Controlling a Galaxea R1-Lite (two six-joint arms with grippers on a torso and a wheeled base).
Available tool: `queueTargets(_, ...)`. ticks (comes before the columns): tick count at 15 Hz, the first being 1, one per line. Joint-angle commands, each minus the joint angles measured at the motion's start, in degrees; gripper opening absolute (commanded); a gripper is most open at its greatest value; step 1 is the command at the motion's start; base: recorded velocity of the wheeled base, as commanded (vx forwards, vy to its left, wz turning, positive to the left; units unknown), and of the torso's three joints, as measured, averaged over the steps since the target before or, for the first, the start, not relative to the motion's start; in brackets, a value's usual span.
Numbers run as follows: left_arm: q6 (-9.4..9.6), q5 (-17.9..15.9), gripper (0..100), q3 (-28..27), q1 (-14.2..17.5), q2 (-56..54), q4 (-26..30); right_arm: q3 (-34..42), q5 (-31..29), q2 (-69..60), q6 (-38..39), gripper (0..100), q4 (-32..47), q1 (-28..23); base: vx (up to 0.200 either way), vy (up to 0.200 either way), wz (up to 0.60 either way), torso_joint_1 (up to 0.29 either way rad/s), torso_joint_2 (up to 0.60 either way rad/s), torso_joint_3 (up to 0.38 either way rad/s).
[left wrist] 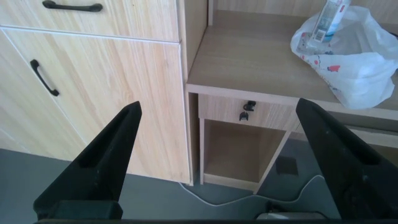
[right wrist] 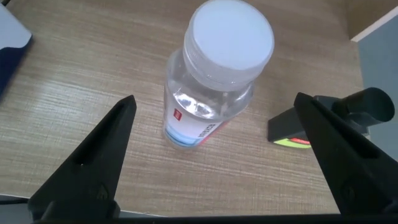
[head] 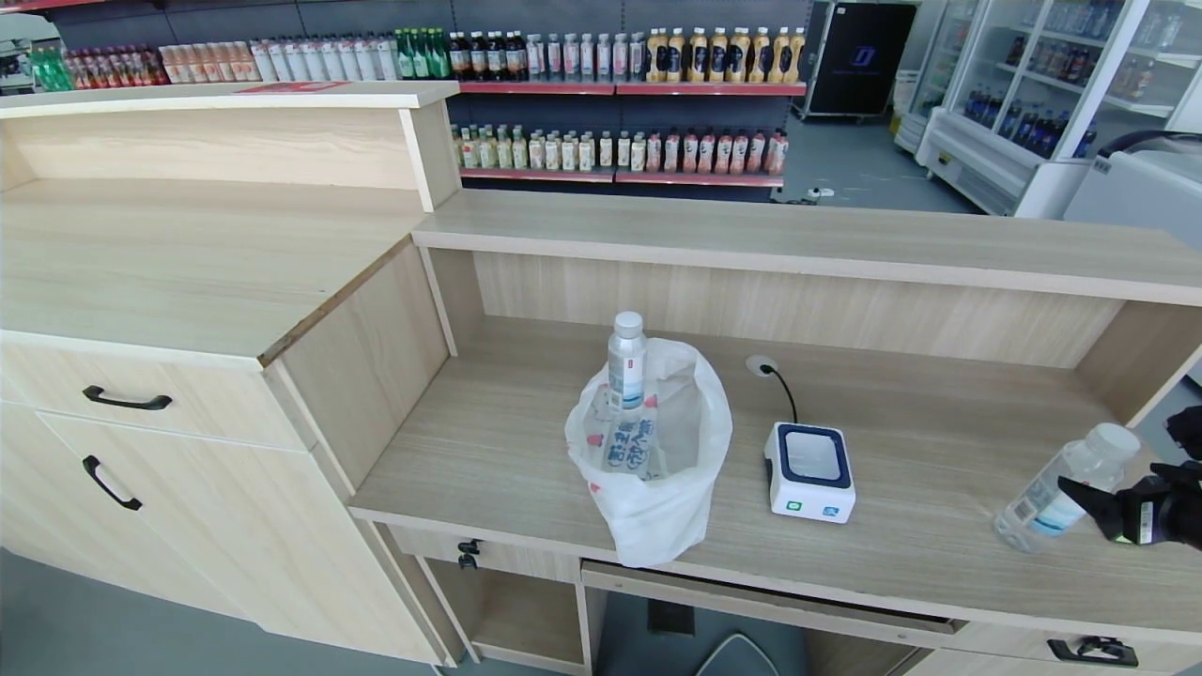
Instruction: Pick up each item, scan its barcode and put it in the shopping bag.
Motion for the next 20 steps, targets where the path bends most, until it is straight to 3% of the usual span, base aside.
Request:
queueTargets(1,0.04,0.02,100,0.00,0.00,-0.02,-0.01,-0.15,1.61,-0.61,0.06,100,-0.22,-0.20,0.000,0.000,0.00,0.000,0.00,0.000)
queueTargets(13,-0.05,0.02,100,0.00,0.00,-0.02,-0.01,0.20,3.72,-1.40,0.50,100,-0.22,0.33,0.000,0.000,0.00,0.000,0.00,0.000)
queueTargets(20,-0.13,0.02,100,0.00,0.00,-0.02,-0.01,0.11,3.90,-0.79,2.52,100,-1.98,0.94,-0.171,0.000,0.00,0.003,0.00,0.002)
